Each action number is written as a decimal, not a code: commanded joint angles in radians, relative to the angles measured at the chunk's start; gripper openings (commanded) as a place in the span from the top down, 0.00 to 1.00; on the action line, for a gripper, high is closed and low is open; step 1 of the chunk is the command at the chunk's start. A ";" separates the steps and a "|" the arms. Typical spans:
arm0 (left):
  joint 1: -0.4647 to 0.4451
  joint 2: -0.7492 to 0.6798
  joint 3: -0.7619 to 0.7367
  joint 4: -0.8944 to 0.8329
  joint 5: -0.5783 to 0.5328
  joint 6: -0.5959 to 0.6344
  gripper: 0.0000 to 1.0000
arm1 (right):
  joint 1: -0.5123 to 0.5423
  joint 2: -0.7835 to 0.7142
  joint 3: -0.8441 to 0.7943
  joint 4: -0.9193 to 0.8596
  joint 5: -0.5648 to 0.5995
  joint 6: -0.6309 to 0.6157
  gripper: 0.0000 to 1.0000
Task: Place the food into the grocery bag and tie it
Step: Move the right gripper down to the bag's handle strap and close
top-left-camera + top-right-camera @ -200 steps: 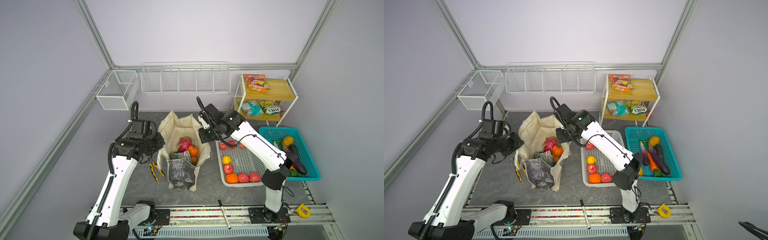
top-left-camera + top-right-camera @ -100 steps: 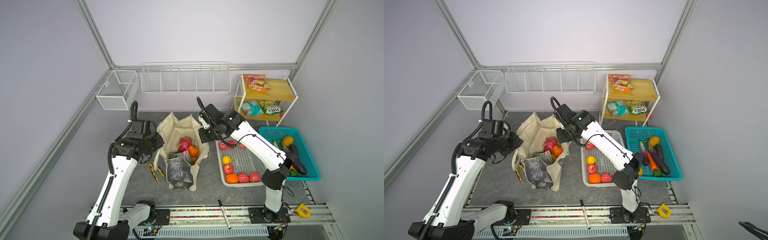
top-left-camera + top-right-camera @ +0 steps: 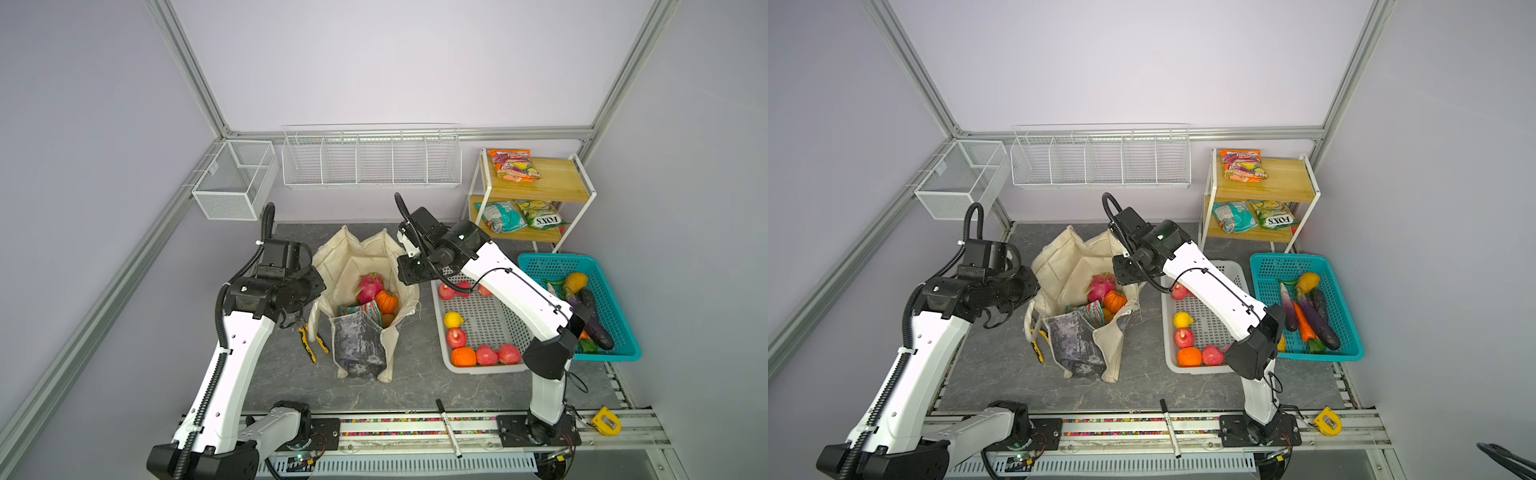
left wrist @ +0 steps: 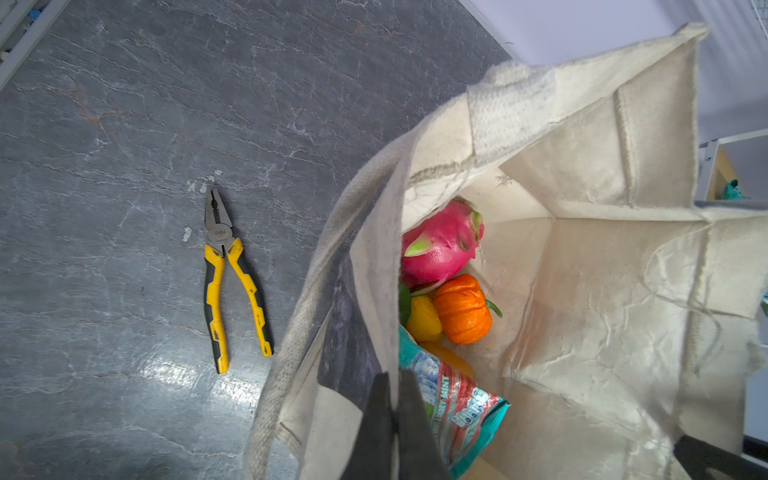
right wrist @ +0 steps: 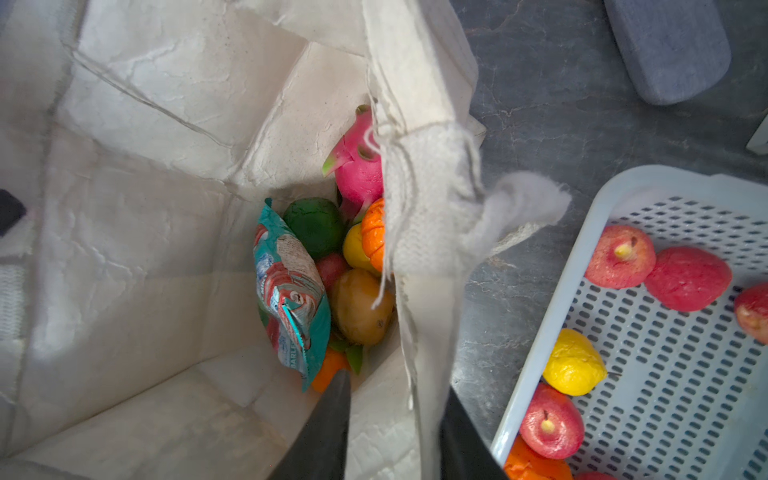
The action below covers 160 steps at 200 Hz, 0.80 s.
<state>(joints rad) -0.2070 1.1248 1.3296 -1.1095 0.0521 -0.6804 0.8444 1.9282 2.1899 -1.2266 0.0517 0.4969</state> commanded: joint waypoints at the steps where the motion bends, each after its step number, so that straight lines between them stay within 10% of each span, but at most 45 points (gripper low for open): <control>1: 0.009 -0.016 -0.007 -0.036 -0.031 -0.005 0.96 | -0.020 -0.046 0.035 0.017 0.006 0.021 0.60; 48: 0.012 -0.019 -0.006 -0.042 -0.034 -0.005 0.97 | -0.099 -0.156 0.028 0.050 0.059 0.132 0.47; 103: 0.012 -0.017 -0.002 -0.051 -0.042 -0.007 0.97 | -0.300 -0.487 -0.673 0.428 -0.123 0.486 0.49; 160: 0.014 -0.008 0.006 -0.053 -0.044 -0.004 0.97 | -0.288 -0.466 -0.950 0.612 -0.286 0.677 0.49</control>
<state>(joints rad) -0.2012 1.1183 1.3296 -1.1355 0.0254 -0.6800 0.5461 1.4494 1.3102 -0.7547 -0.1333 1.0256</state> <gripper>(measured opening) 0.049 0.506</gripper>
